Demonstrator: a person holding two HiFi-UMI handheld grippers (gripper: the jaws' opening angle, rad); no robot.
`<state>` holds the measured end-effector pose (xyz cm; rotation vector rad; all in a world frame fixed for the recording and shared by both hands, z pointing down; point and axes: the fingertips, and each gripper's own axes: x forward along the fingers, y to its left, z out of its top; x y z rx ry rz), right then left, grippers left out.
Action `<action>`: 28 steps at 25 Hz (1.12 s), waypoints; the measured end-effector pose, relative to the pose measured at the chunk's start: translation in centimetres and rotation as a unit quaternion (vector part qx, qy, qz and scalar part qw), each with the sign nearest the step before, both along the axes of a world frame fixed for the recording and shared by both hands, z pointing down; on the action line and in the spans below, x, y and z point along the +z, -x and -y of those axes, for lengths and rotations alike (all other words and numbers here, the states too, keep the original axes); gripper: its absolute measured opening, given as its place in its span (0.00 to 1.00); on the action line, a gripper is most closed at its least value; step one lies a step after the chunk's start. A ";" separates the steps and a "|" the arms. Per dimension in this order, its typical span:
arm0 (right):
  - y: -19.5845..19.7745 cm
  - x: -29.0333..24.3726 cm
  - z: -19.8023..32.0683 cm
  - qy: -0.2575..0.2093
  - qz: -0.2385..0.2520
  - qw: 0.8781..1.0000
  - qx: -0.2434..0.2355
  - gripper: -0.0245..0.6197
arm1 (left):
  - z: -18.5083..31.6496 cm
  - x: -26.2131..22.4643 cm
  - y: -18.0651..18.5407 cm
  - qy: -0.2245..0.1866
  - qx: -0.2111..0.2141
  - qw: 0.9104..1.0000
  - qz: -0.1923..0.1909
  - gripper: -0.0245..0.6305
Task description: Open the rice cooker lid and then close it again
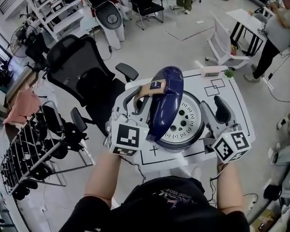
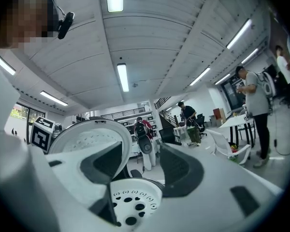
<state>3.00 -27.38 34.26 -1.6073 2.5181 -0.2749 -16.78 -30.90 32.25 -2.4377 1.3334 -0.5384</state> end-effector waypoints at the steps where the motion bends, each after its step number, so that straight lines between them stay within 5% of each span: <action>1: -0.4 0.0 -0.1 0.001 0.000 1.000 0.002 0.41 | -0.2 0.2 -0.7 -0.003 0.003 1.000 0.012 0.25; 13: -4.4 0.2 -1.4 0.008 0.004 1.000 -0.004 0.41 | -2.1 3.5 -8.1 -0.028 0.017 0.985 0.168 0.27; 28: -7.1 1.7 -1.8 0.026 0.009 0.999 -0.035 0.41 | -2.9 7.7 -12.4 -0.043 0.009 0.950 0.308 0.27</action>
